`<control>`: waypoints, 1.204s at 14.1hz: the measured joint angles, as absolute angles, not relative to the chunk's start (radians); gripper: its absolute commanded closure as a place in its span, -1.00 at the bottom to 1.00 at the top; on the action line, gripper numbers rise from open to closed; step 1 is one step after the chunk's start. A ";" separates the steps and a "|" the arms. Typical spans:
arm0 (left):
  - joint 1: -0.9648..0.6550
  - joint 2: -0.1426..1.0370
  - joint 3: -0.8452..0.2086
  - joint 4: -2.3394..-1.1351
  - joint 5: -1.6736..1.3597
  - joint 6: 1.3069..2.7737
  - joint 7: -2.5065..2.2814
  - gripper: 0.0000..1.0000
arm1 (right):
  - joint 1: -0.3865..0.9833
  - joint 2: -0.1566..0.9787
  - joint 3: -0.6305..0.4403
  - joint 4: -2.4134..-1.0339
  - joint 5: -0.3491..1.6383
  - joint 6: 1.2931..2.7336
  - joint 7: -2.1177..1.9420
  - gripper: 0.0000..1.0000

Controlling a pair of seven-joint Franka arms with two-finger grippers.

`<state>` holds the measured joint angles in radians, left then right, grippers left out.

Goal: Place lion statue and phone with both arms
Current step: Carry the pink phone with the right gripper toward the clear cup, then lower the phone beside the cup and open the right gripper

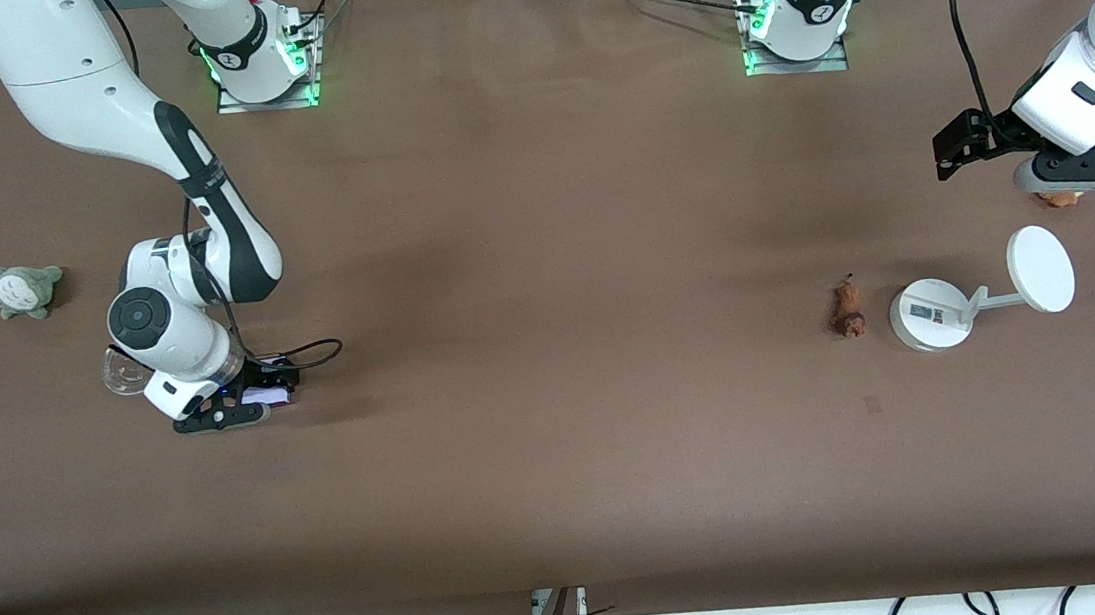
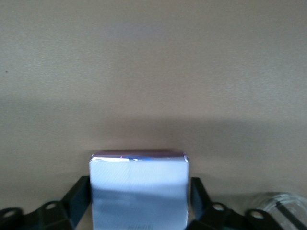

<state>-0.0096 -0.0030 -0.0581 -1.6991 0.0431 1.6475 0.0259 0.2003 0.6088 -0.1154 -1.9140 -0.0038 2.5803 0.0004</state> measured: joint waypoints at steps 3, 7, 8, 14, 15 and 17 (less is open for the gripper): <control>-0.010 -0.003 -0.058 -1.699 0.043 1.647 0.026 -1.00 | 0.198 0.609 -0.114 -1.911 -0.004 2.581 -0.002 -0.99; -0.010 -0.003 -0.058 -1.699 0.043 1.647 0.026 -1.00 | 0.199 0.581 -0.106 -1.898 -0.004 2.543 -0.003 -0.99; -0.010 -0.003 -0.058 -1.699 0.043 1.647 0.026 -1.00 | 0.199 0.556 -0.105 -1.890 -0.004 2.498 -0.003 -0.99; -0.012 -0.003 -0.058 -1.700 0.043 1.646 0.026 -1.00 | 0.199 0.287 -0.105 -1.788 -0.002 1.995 -0.003 -0.99; -0.013 -0.003 -0.058 -1.700 0.043 1.646 0.026 -1.00 | 0.199 0.256 -0.105 -1.750 -0.002 1.907 -0.003 -0.99; -0.013 -0.003 -0.058 -1.700 0.043 1.646 0.026 -1.00 | 0.198 0.231 -0.105 -1.649 -0.002 1.742 -0.003 -0.99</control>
<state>-0.0133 -0.0030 -0.0581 -1.6995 0.0431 1.6465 0.0259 0.1984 0.2310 -0.1053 -1.6490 -0.0021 1.7424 -0.0027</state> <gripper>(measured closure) 0.000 0.000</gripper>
